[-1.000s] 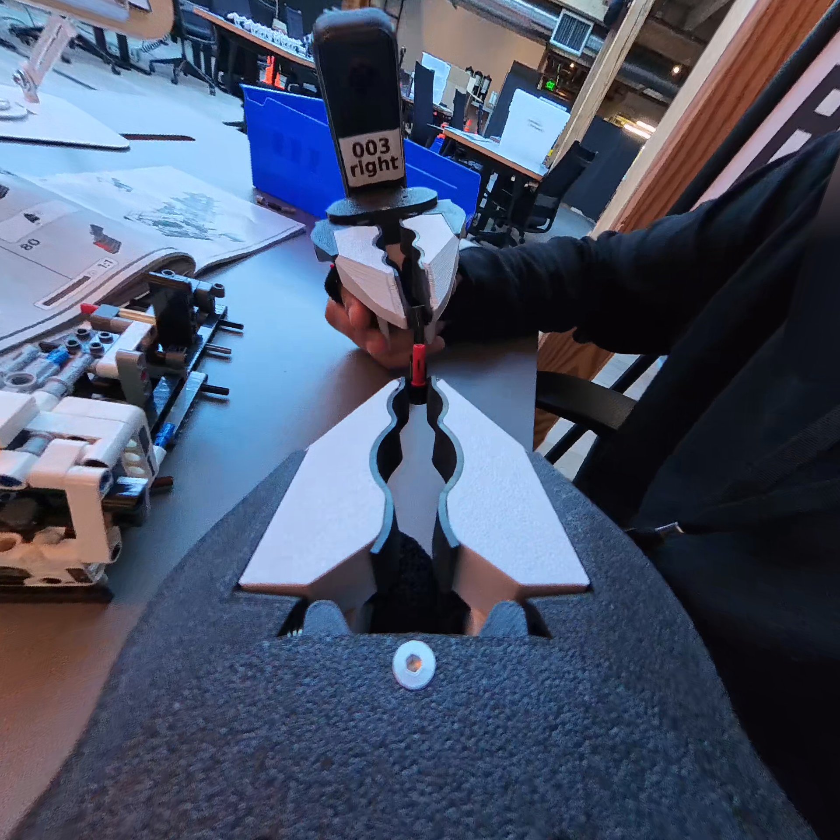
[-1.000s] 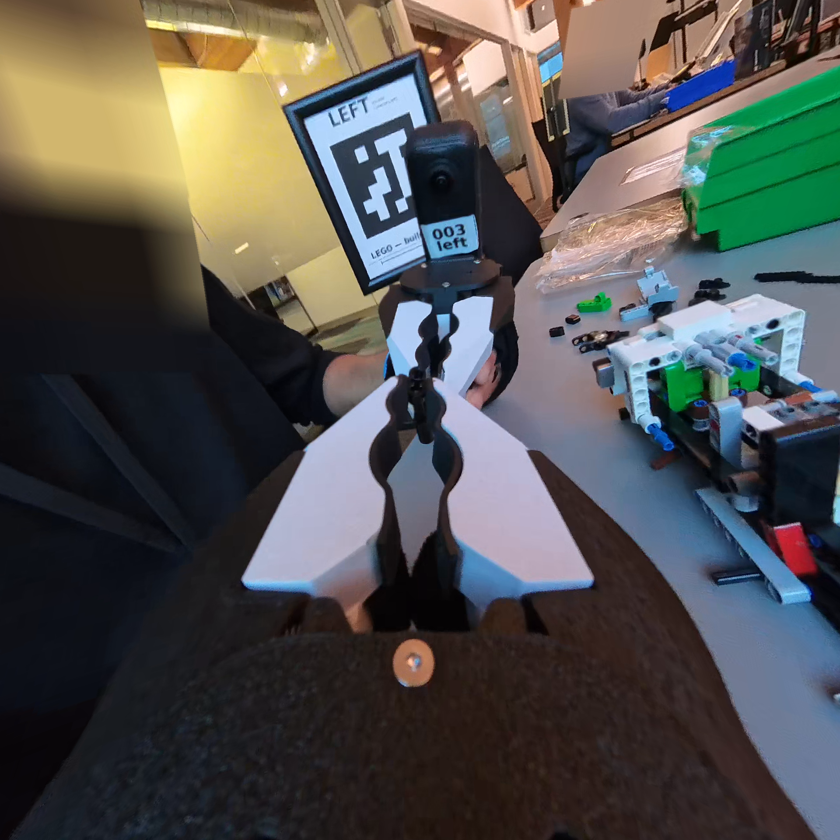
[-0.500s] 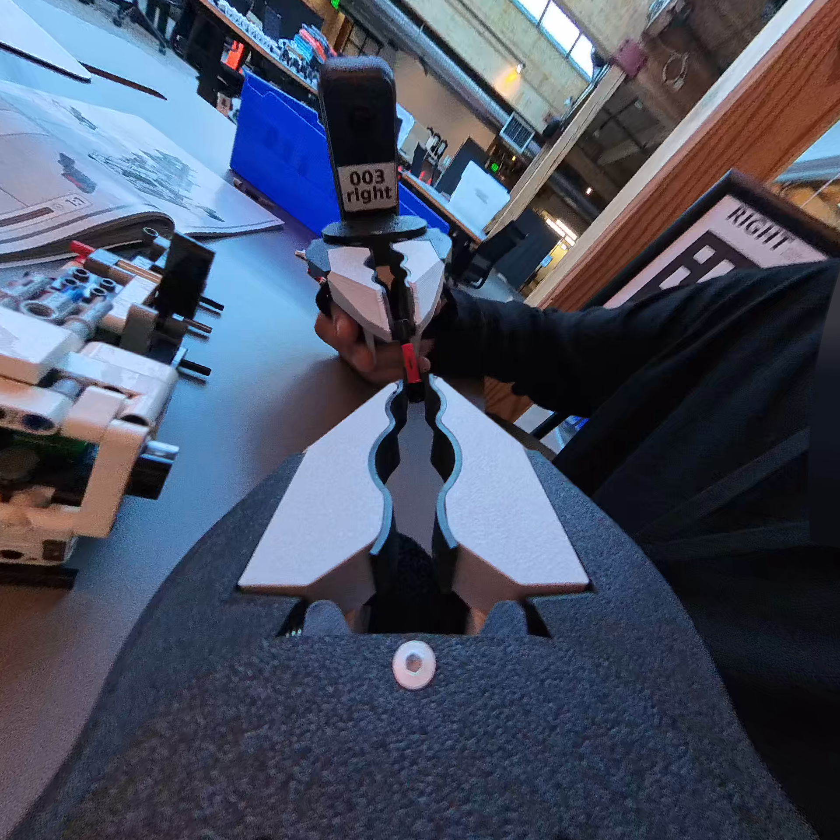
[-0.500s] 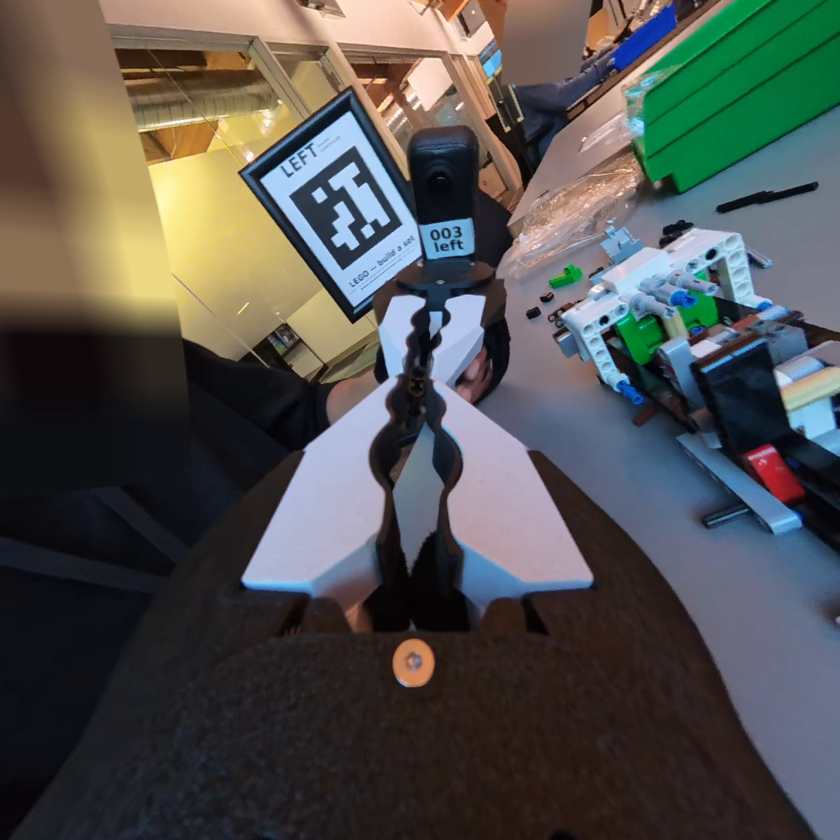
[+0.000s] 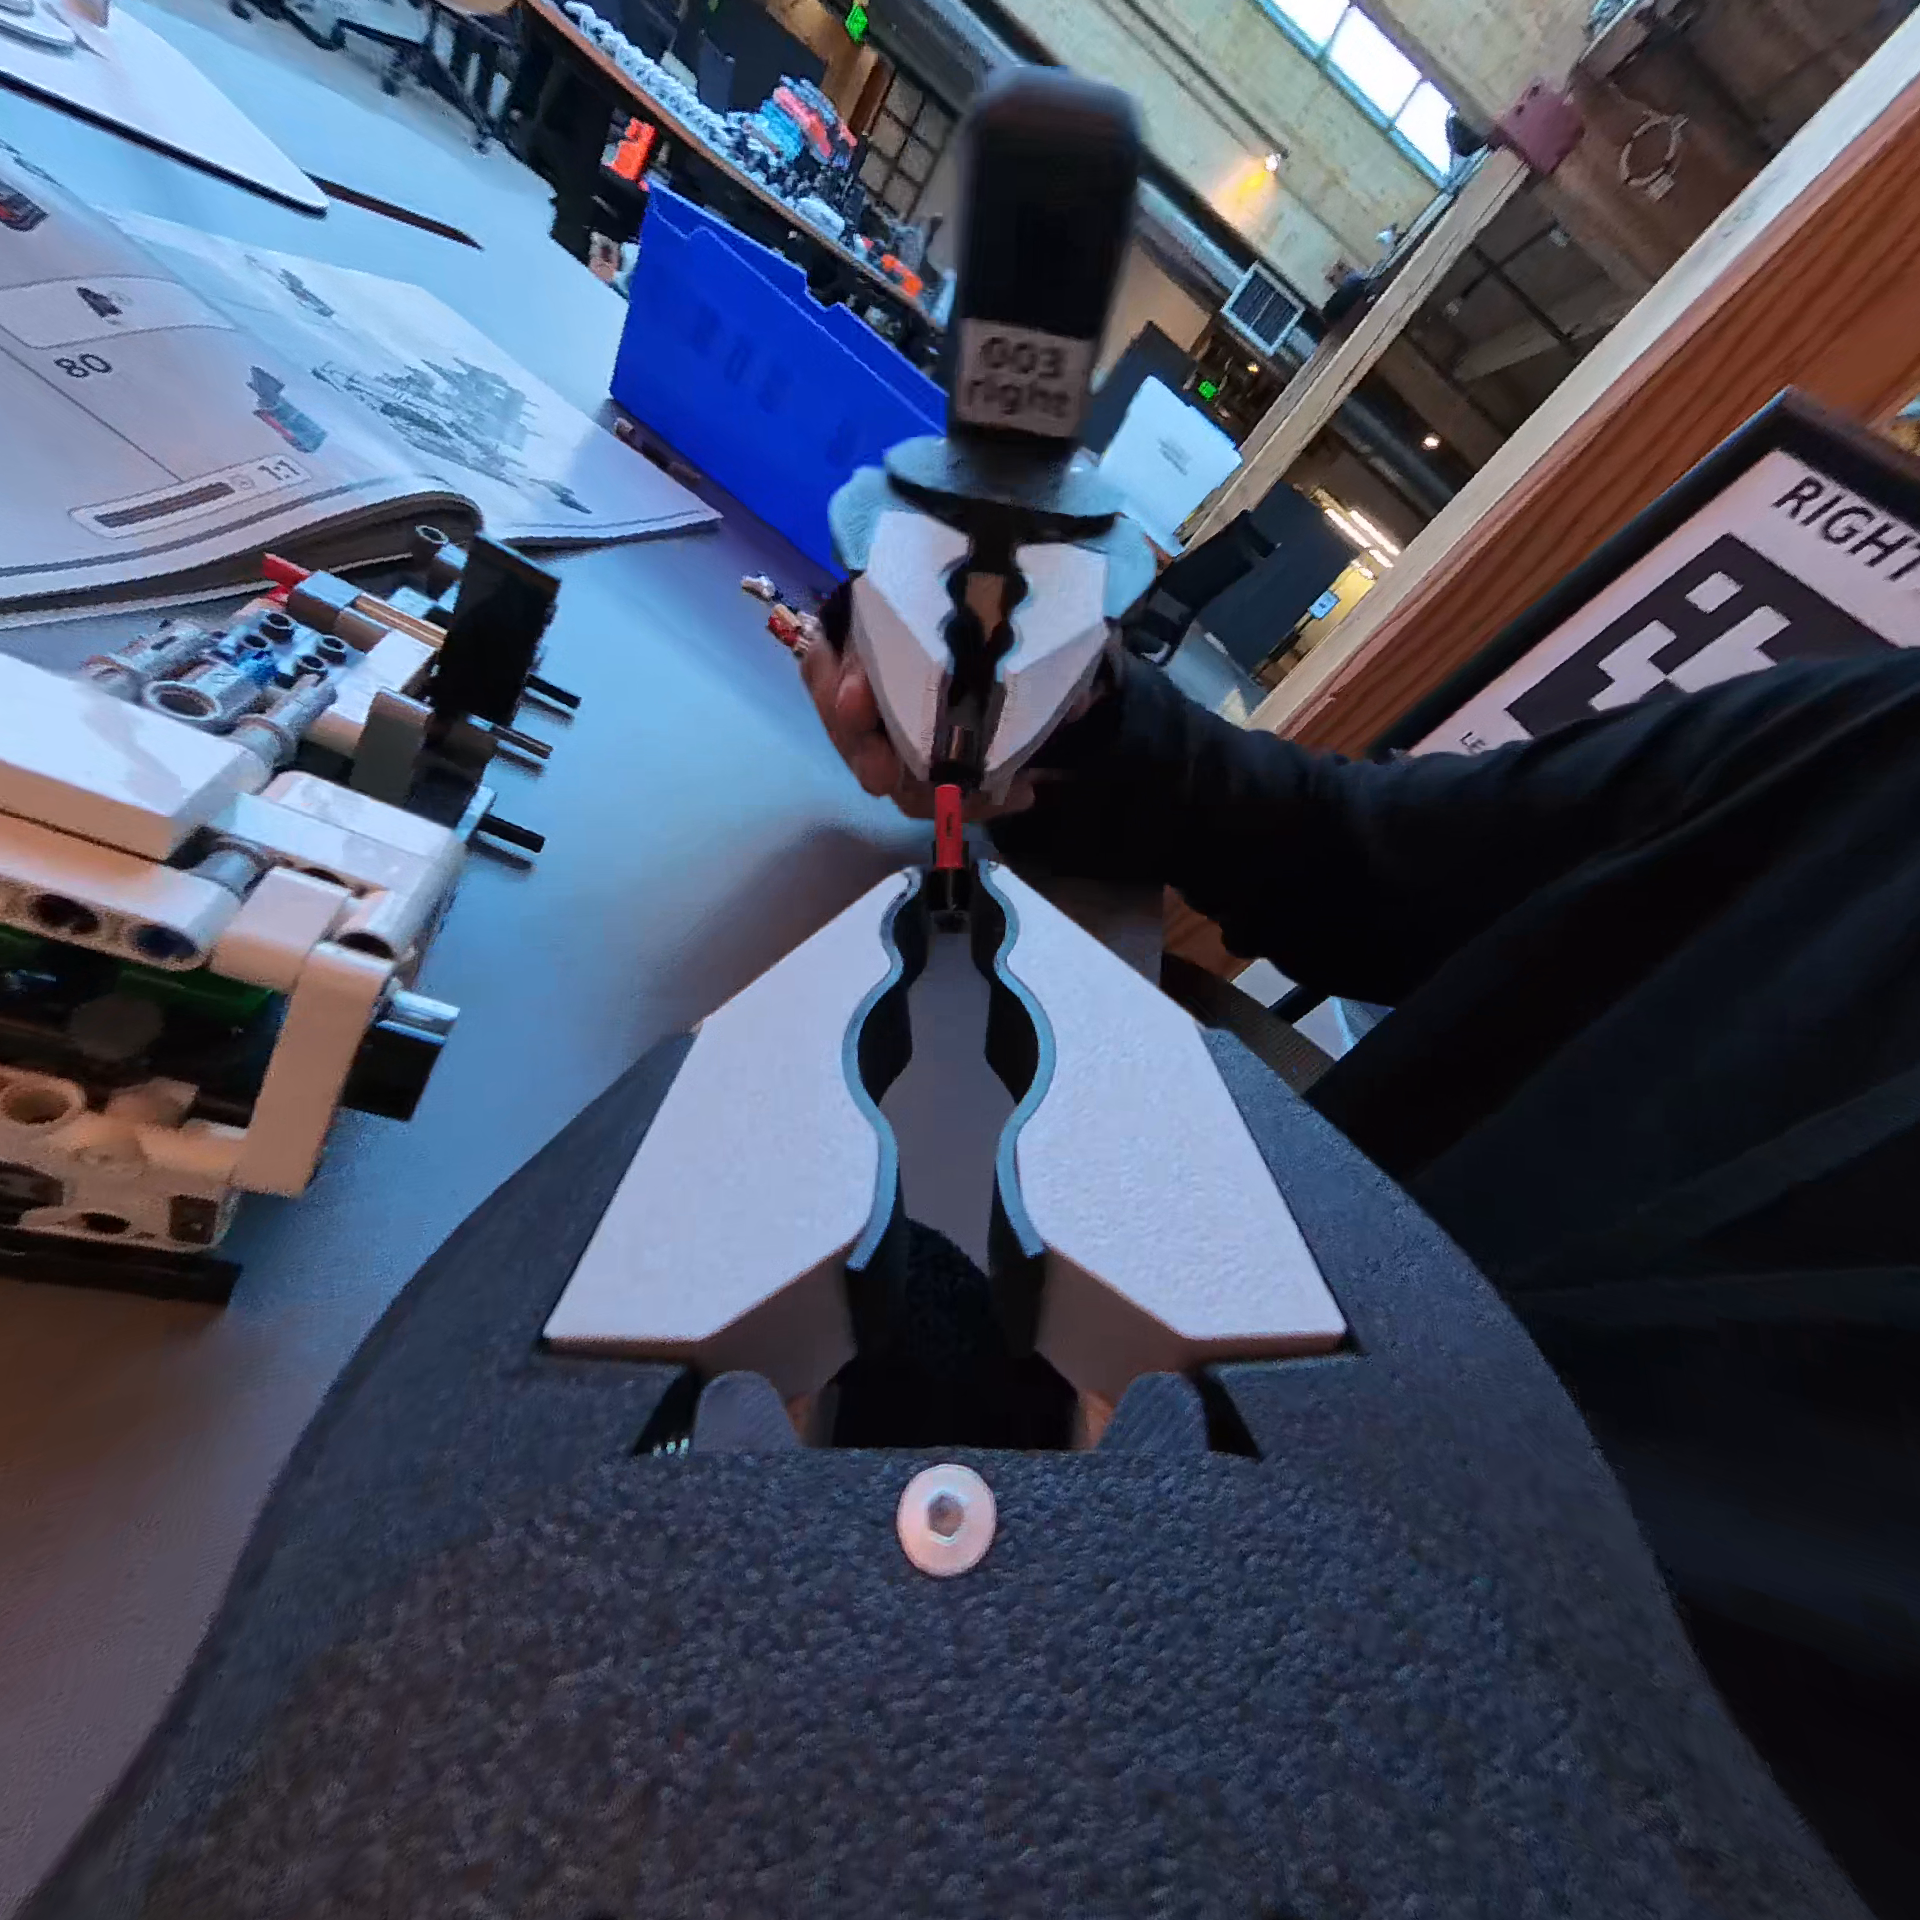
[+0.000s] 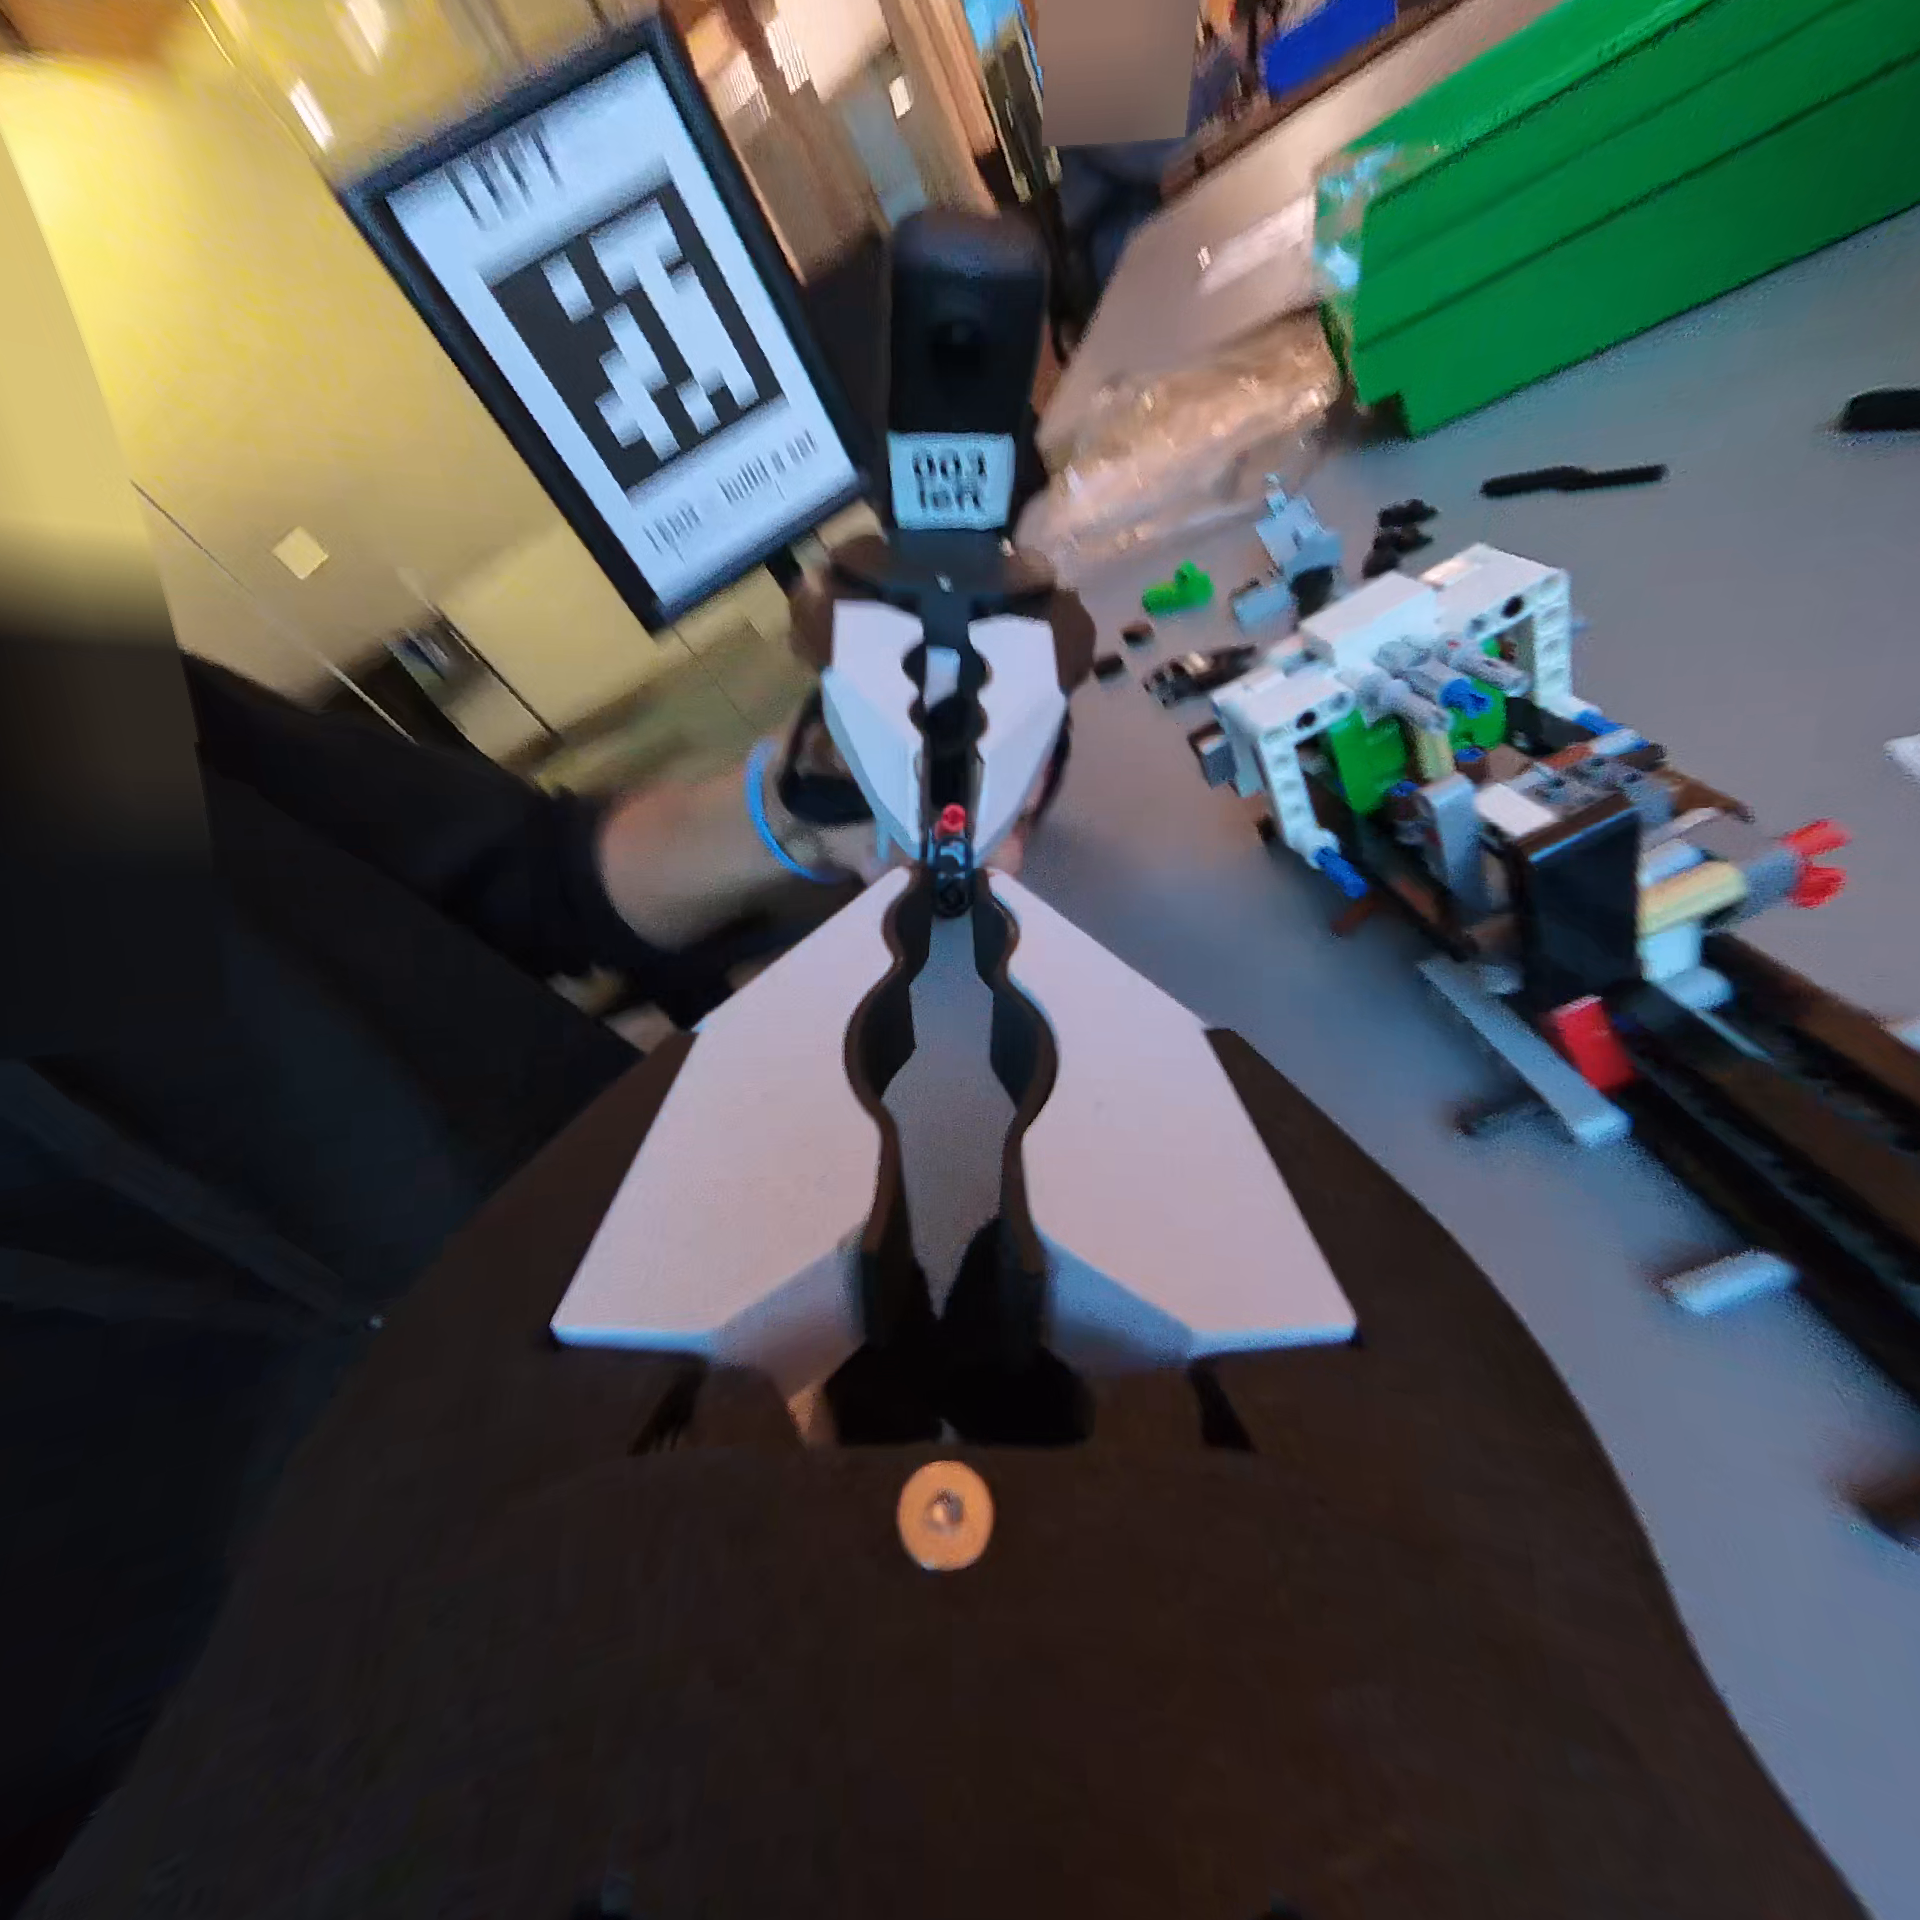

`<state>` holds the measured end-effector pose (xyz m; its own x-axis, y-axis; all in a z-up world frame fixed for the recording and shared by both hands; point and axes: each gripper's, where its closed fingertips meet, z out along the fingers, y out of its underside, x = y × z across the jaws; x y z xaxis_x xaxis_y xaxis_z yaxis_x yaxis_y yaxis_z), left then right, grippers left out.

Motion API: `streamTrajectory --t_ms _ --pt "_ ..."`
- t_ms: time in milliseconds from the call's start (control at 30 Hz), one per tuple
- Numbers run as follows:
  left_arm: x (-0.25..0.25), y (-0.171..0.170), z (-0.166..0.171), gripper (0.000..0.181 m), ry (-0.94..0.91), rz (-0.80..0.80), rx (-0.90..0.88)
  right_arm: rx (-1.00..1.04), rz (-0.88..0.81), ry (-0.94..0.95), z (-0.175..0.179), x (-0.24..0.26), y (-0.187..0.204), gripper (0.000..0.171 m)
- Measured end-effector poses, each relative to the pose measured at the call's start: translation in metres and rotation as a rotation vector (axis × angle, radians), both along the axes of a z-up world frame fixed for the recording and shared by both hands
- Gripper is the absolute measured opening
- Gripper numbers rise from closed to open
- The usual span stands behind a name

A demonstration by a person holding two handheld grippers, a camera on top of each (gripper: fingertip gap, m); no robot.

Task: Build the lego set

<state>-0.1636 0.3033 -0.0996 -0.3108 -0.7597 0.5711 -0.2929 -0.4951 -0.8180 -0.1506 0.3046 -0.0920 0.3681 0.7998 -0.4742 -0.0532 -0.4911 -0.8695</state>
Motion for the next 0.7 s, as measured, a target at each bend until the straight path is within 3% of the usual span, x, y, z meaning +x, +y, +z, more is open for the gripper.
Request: streamTrajectory --t_ms 67,133,200,333,467,700 --pt "0.001 0.002 -0.002 0.006 0.01 0.017 0.005 0.068 0.01 -0.089 0.0 0.007 -0.008 0.006" --pt "0.001 0.004 0.0 0.006 0.003 0.024 -0.009 0.049 0.015 -0.018 0.013 0.009 -0.012 0.006" --pt "0.0 0.004 0.001 0.006 -0.003 0.023 -0.014 0.06 -0.006 -0.185 -0.004 0.02 -0.008 0.006" --pt "0.001 -0.001 -0.001 0.006 0.007 -0.002 0.011 0.009 -0.002 -0.671 -0.071 0.047 -0.013 0.006" --pt "-0.001 -0.009 0.002 0.006 -0.02 -0.032 0.049 0.053 0.011 -0.876 -0.09 0.049 -0.017 0.006" --pt "-0.002 -0.012 0.005 0.006 -0.044 -0.03 0.069 0.048 0.016 -0.945 -0.095 0.049 -0.02 0.006"
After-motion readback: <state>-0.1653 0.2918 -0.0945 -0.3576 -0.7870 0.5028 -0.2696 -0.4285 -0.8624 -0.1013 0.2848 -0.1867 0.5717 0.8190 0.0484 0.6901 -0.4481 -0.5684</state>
